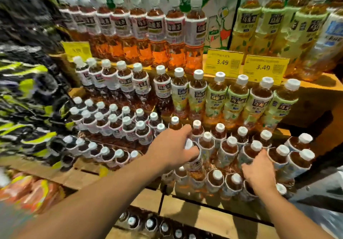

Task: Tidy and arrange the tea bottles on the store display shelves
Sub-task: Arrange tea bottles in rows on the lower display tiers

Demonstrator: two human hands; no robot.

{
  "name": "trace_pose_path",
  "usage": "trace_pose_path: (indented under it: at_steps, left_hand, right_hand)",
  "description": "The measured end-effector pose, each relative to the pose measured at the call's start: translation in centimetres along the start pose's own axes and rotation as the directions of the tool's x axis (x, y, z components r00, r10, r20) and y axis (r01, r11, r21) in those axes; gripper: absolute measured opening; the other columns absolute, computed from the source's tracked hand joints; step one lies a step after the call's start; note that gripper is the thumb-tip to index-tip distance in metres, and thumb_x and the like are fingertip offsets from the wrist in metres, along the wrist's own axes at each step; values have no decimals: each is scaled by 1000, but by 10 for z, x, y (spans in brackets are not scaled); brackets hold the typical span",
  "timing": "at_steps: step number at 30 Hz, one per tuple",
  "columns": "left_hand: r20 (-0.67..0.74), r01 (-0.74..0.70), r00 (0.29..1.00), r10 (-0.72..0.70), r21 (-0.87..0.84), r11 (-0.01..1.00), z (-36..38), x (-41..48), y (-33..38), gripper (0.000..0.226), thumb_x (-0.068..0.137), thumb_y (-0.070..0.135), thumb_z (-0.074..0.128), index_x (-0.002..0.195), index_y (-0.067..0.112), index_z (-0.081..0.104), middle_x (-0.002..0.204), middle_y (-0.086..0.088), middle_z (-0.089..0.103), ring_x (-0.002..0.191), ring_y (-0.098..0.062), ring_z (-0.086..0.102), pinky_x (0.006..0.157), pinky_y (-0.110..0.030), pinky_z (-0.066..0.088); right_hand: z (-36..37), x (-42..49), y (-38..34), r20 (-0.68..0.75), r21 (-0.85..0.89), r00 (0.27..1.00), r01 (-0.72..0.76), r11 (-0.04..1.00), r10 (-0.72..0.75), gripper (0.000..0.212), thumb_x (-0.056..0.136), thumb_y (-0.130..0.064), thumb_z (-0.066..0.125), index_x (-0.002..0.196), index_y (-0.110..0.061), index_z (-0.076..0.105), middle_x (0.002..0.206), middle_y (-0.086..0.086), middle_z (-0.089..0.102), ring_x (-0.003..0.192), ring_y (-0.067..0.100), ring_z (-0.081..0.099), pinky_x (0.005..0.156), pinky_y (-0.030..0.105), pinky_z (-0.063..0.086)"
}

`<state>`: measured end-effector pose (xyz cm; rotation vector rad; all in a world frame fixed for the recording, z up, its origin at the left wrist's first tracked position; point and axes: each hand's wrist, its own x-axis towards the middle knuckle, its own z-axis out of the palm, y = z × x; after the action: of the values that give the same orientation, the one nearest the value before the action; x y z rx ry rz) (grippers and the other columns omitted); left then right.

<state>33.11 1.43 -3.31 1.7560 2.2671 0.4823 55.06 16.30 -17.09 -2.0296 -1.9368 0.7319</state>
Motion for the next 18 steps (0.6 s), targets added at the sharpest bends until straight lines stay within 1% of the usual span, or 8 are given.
trace_pose_path:
  at_steps: [3, 5, 6, 8, 10, 12, 14, 18]
  left_hand:
    - [-5, 14, 1000, -14, -27, 1000, -3, -15, -24, 26, 83, 47, 57, 91, 25, 44, 61, 2, 53, 59, -16, 53, 49, -33, 40]
    - [0, 16, 1000, -16, -25, 1000, -4, -22, -37, 26, 83, 46, 57, 90, 23, 45, 60, 3, 52, 57, -16, 52, 49, -33, 39]
    - [7, 19, 1000, -19, -27, 999, -4, -24, -45, 26, 83, 46, 58, 89, 23, 46, 60, 3, 53, 58, -16, 52, 51, -34, 42]
    - [30, 30, 999, -29, -32, 999, -5, -28, -59, 27, 81, 47, 58, 90, 25, 46, 61, 4, 54, 59, -15, 53, 54, -36, 47]
    - [46, 28, 999, -26, -39, 999, -4, -31, -71, 29, 81, 49, 58, 91, 25, 46, 62, 5, 53, 61, -14, 53, 56, -36, 48]
    - [51, 12, 999, -9, -50, 999, -4, -34, -80, 30, 81, 48, 59, 90, 23, 46, 65, 5, 53, 65, -16, 54, 59, -37, 47]
    - [58, -9, 998, 13, -66, 998, -5, -37, -89, 31, 80, 48, 60, 88, 22, 46, 68, 4, 54, 67, -18, 54, 59, -37, 46]
    - [73, -18, 997, 26, -109, 994, -13, -43, -109, 30, 81, 46, 61, 90, 21, 47, 66, 4, 53, 64, -17, 53, 52, -34, 38]
  right_hand:
    - [5, -25, -15, -37, 43, 999, -20, 999, 22, 90, 88, -8, 69, 157, -1, 12, 163, 18, 17, 130, 45, 47, 97, 50, 46]
    - [7, -42, -28, -48, 38, 998, -49, 998, 50, 90, 90, -10, 67, 158, -2, 9, 163, 16, 13, 125, 46, 51, 94, 49, 48]
    - [8, -50, -34, -60, 39, 997, -47, 998, 49, 87, 90, -11, 68, 158, -3, 13, 161, 16, 17, 122, 46, 52, 94, 49, 48]
    - [10, -69, -46, -60, 58, 998, 10, 998, -6, 68, 88, -11, 67, 148, -6, 36, 150, 18, 36, 118, 40, 55, 96, 45, 49]
    - [14, -91, -63, 52, 31, 993, 101, 994, -102, 49, 87, -15, 68, 134, -13, 55, 136, 12, 53, 116, 31, 58, 98, 40, 49]
    - [22, -115, -84, 214, 30, 951, 221, 975, -222, 47, 88, -21, 71, 133, -21, 59, 130, 3, 58, 115, 23, 59, 97, 34, 48]
    - [34, -134, -107, 304, 45, 897, 322, 946, -320, 48, 88, -25, 72, 133, -25, 58, 127, -1, 59, 114, 20, 58, 95, 31, 46]
    - [51, -137, -144, 222, 46, 932, 285, 958, -288, 40, 89, -28, 67, 128, -24, 58, 112, -1, 64, 96, 19, 59, 79, 32, 49]
